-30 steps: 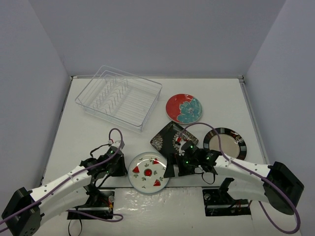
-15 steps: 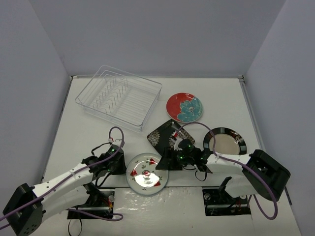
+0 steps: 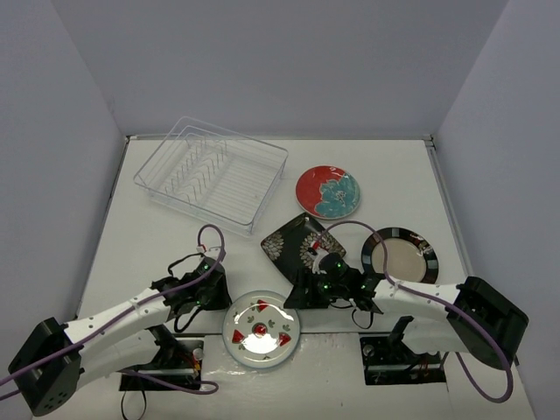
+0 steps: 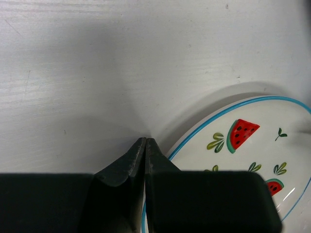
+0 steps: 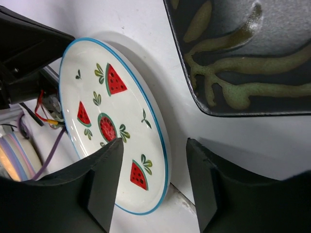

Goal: Load the plates into the dish rack

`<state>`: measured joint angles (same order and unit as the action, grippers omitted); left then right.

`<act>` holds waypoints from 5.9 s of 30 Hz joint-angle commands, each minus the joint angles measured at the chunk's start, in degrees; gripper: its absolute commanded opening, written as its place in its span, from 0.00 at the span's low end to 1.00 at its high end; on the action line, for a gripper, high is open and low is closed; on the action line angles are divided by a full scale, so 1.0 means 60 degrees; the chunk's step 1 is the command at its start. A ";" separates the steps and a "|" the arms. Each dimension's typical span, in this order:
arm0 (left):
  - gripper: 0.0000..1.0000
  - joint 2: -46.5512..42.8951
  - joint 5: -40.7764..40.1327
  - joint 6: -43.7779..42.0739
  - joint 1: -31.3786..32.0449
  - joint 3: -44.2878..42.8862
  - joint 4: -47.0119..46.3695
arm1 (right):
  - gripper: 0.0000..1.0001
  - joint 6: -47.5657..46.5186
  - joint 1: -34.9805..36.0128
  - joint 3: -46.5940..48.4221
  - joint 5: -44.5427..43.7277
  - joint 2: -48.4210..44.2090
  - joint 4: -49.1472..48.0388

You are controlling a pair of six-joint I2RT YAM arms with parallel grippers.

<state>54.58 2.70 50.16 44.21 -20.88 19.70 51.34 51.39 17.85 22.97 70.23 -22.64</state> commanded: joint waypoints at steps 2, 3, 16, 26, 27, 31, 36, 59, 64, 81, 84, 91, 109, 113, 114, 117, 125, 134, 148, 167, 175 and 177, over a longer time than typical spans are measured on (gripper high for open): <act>0.00 -0.0008 -0.0334 0.0105 0.0104 0.0020 0.0742 | 0.54 -0.0671 0.0065 0.0525 0.0014 -0.0510 0.1931; 0.00 -0.0083 -0.0352 0.0080 0.0112 -0.0031 0.0868 | 0.54 -0.0629 0.0090 0.0508 0.0074 -0.0477 0.2124; 0.00 -0.0525 -0.0794 -0.0092 0.0103 -0.0270 0.1393 | 0.38 -0.0838 0.0666 0.0978 0.0679 0.1140 0.2191; 0.00 -0.0651 -0.1087 -0.0270 0.0103 -0.0544 0.1590 | 0.00 -0.0939 0.0672 0.1449 -0.0759 0.1012 0.3353; 0.00 -0.0679 -0.1115 -0.0305 0.0103 -0.0579 0.1583 | 0.00 -0.0939 0.0665 0.1428 -0.0807 0.0935 0.3339; 0.04 -0.1074 -0.1390 -0.0348 0.0103 -0.0925 0.1719 | 0.00 -0.0875 0.0502 0.1123 -0.0693 0.0109 0.2852; 0.43 -0.1506 -0.1674 -0.0293 0.0103 -0.1274 0.1676 | 0.00 -0.0588 -0.0592 0.0324 0.0276 -0.1013 0.1609; 0.44 -0.0914 0.0303 0.0277 0.0088 0.0478 -0.1747 | 0.00 -0.0048 -0.2150 -0.0258 0.1431 -0.2698 0.0567; 0.26 -0.0104 0.0531 0.0195 0.0092 0.0518 -0.2492 | 0.00 -0.0100 -0.2161 -0.0272 0.1453 -0.2594 0.0565; 0.00 0.1938 0.0907 -0.0132 0.0308 0.0321 -0.3146 | 0.07 -0.0480 -0.2101 0.0326 0.1616 -0.2540 0.1083; 0.00 0.2143 0.0849 -0.0021 0.0464 0.0392 -0.3417 | 0.24 -0.0183 -0.2044 0.0208 0.1918 -0.2263 0.0497; 0.00 0.1816 0.0762 0.0283 0.0499 0.0751 -0.3431 | 0.53 0.0139 -0.1650 0.0299 0.2080 -0.1668 -0.0044; 0.00 0.0341 0.0455 0.0515 0.0543 0.0938 -0.2862 | 0.00 0.0087 -0.1321 0.0295 0.1885 -0.0843 -0.1001; 0.00 -0.0308 0.0170 0.0392 0.0557 0.0504 -0.2059 | 0.00 -0.0625 -0.1288 0.0869 0.1109 -0.1673 0.0401; 0.01 -0.0580 -0.0046 0.0300 0.0557 0.0249 -0.1560 | 0.00 -0.0832 -0.1285 0.1112 0.0870 -0.1996 0.0958; 0.31 -0.1315 -0.0900 -0.0104 0.0557 -0.0933 0.0139 | 0.00 -0.1522 -0.1285 0.2143 0.0183 -0.2805 0.2417; 0.97 -0.1631 -0.4823 -0.0668 0.0461 -0.4880 0.2283 | 0.00 -0.3123 -0.1472 0.5413 -0.1979 -0.2908 0.4859; 0.97 0.1067 -0.2608 -0.1778 -0.4143 -0.8444 0.2060 | 0.00 -0.6097 -0.1803 1.0096 -0.4287 -0.0373 0.4093; 0.97 0.4261 0.0361 -0.2430 -0.7309 -1.0112 0.1881 | 0.00 -1.0984 -0.3735 2.1183 -0.1119 0.8473 0.4737; 0.97 0.6591 0.0232 -0.0893 -0.7320 -0.9687 0.1275 | 0.00 -1.1757 -0.3261 1.8976 0.0895 1.0604 -0.2576; 0.97 0.7074 0.0020 -0.0858 -0.7221 -0.9858 0.1449 | 0.00 -1.2101 -0.3052 1.9045 -0.0095 1.1353 -0.4395; 0.97 0.7125 -0.0004 -0.0902 -0.7221 -0.9828 0.1420 | 0.00 -1.2320 -0.2986 1.9059 -0.0207 1.1523 -0.4684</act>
<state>99.51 3.87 44.00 0.43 -77.56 29.77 -19.83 32.92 126.83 24.55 141.77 -30.19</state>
